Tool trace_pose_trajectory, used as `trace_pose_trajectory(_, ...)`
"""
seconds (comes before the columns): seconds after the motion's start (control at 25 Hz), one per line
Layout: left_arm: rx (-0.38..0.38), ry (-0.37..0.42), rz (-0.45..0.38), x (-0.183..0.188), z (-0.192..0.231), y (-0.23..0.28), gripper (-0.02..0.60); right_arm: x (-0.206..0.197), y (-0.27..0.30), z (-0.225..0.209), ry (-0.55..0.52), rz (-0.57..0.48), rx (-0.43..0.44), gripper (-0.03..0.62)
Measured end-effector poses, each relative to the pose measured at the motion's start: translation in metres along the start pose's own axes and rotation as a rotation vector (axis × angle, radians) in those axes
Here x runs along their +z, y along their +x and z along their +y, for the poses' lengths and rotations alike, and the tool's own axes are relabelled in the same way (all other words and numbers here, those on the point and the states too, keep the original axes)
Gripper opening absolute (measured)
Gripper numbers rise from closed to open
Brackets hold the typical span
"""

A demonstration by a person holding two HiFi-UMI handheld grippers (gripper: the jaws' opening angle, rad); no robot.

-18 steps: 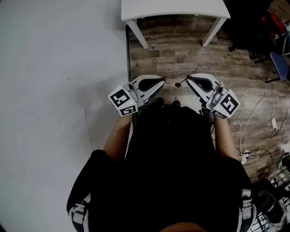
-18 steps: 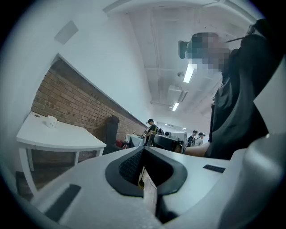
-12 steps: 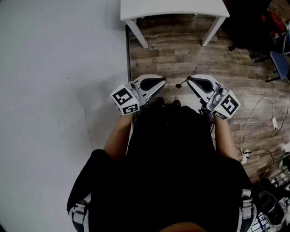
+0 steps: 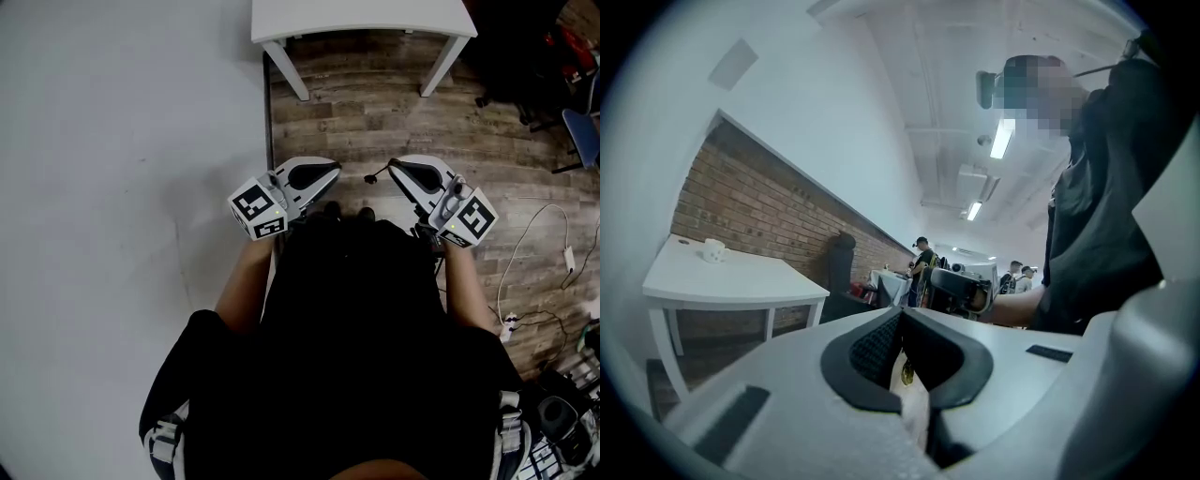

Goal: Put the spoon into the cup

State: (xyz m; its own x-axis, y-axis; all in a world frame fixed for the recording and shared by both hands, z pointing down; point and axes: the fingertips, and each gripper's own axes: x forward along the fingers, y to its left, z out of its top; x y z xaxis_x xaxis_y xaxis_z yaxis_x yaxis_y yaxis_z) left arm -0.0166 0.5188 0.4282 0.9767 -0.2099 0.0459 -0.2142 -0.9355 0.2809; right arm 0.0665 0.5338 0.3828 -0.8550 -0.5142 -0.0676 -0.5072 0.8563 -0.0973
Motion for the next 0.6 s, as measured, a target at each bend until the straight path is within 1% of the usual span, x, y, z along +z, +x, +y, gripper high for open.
trace_pose_trajectory(0.08,-0.010,-0.004,-0.002,-0.001,0.000,-0.001,0.015,0.000,-0.001,-0.001,-0.001,0.001,0.002,0.009)
trace_pose_trajectory(0.28,-0.003,-0.052,0.017,-0.009,0.003,0.006,0.016,-0.002,-0.005,-0.007,0.010,0.003,0.012,0.009)
trace_pose_trajectory(0.36,0.003,-0.050,0.029,-0.013,0.001,0.009,0.015,-0.005,-0.007,-0.008,0.019,0.002,0.014,0.009)
trace_pose_trajectory(0.48,0.016,-0.026,0.045,-0.017,-0.002,0.010,0.016,-0.012,-0.010,-0.007,0.039,0.002,0.019,0.009)
trace_pose_trajectory(0.6,0.030,-0.028,0.044,-0.015,0.001,0.010,0.016,-0.019,-0.009,-0.011,0.060,0.011,0.023,0.009)
